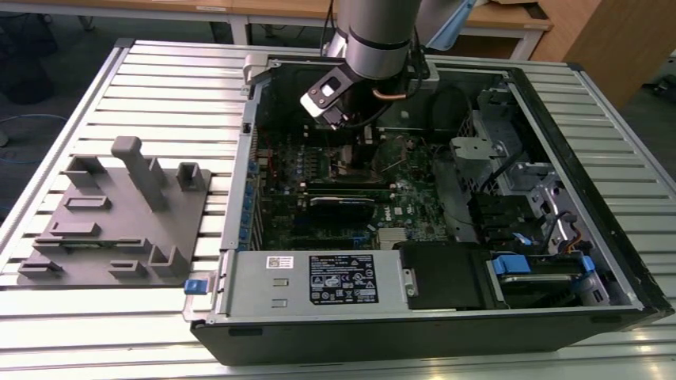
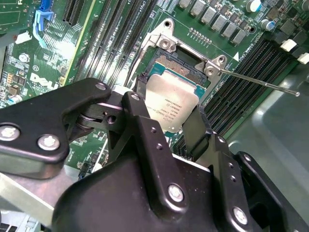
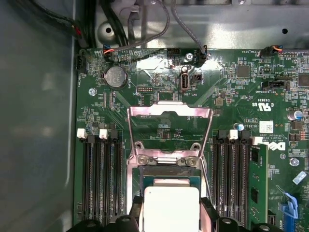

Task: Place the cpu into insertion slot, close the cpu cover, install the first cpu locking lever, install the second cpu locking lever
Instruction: 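Place the cpu into insertion slot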

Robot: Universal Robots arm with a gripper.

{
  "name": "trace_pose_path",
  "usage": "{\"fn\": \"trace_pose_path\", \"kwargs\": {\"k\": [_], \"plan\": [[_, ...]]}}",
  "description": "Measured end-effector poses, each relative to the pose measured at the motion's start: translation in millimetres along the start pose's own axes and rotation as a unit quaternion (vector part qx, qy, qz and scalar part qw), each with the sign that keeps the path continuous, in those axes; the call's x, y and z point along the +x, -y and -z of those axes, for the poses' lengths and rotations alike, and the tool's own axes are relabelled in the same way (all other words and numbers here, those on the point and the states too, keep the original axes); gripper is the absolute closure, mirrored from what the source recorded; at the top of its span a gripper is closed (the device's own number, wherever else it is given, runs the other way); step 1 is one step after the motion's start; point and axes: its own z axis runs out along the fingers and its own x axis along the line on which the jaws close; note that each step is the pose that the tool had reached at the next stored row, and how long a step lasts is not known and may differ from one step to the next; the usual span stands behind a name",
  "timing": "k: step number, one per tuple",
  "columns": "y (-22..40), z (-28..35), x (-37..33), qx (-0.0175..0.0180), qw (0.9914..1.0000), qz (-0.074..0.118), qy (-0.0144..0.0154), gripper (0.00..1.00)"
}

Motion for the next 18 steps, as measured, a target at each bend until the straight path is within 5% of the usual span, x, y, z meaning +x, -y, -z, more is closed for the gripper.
{"fn": "trace_pose_path", "kwargs": {"k": [18], "plan": [[1.5,-9.8,-0.2,-0.0004,1.00000,0.000,0.0000,0.46]]}}
